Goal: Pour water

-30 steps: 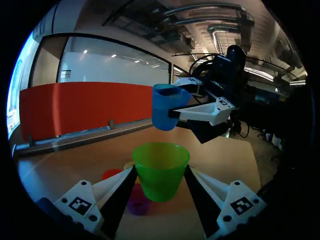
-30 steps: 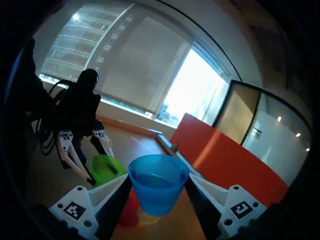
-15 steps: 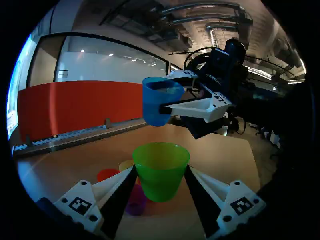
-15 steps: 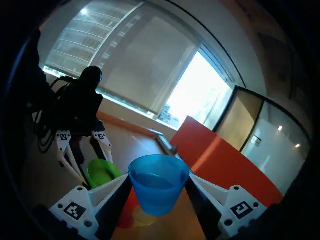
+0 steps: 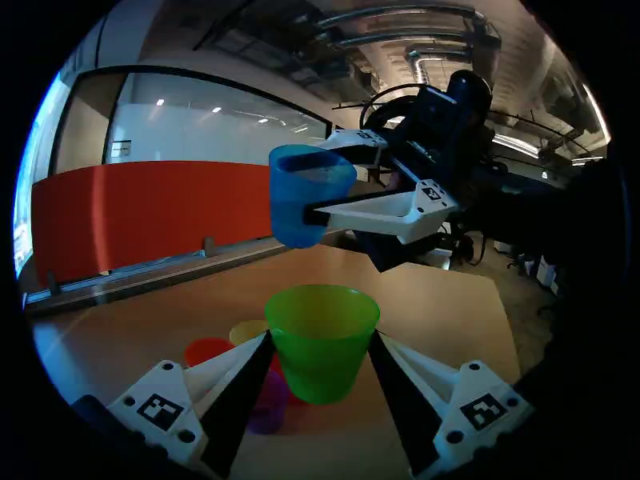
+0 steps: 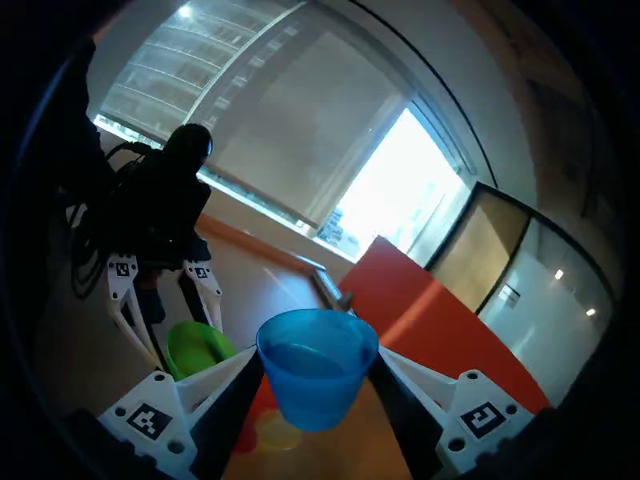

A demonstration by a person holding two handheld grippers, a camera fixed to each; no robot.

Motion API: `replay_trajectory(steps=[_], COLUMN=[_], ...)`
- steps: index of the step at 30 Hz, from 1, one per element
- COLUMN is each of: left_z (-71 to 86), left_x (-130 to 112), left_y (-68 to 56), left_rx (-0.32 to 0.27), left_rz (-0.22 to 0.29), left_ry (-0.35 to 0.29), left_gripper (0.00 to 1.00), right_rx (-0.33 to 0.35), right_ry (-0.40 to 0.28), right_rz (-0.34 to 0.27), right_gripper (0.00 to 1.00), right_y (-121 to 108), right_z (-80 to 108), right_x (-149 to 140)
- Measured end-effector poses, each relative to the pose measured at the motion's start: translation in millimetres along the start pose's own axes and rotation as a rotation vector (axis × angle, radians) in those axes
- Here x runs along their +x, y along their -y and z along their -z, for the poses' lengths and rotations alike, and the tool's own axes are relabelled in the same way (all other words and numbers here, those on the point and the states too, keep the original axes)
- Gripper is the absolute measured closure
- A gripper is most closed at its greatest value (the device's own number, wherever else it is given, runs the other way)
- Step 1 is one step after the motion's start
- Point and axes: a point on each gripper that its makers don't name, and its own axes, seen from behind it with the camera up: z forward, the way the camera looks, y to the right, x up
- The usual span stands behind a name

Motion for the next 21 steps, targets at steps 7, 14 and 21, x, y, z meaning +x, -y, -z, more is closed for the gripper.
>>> replay_trajectory(steps=[7,14,21], left_z=[-1.8,-3.7,-6.3], left_x=[0.6,2.2,2.4], left_y=[-2.5,-5.3,-7.2], left_rx=[-0.006,-0.012,-0.015], left_rz=[-0.005,-0.006,-0.017], left_ry=[-0.002,-0.006,-0.009], left_gripper=[0.17,0.17,0.17], right_rx=[-0.004,-0.002,0.000], right_ry=[0.003,0.009,0.013], right_rz=[0.036,0.079,0.121], right_gripper=[0.11,0.11,0.11], right_y=[-2.7,-3.3,-2.9], right_z=[-0.1,-1.2,-2.1], right_x=[0.4,0.6,2.2])
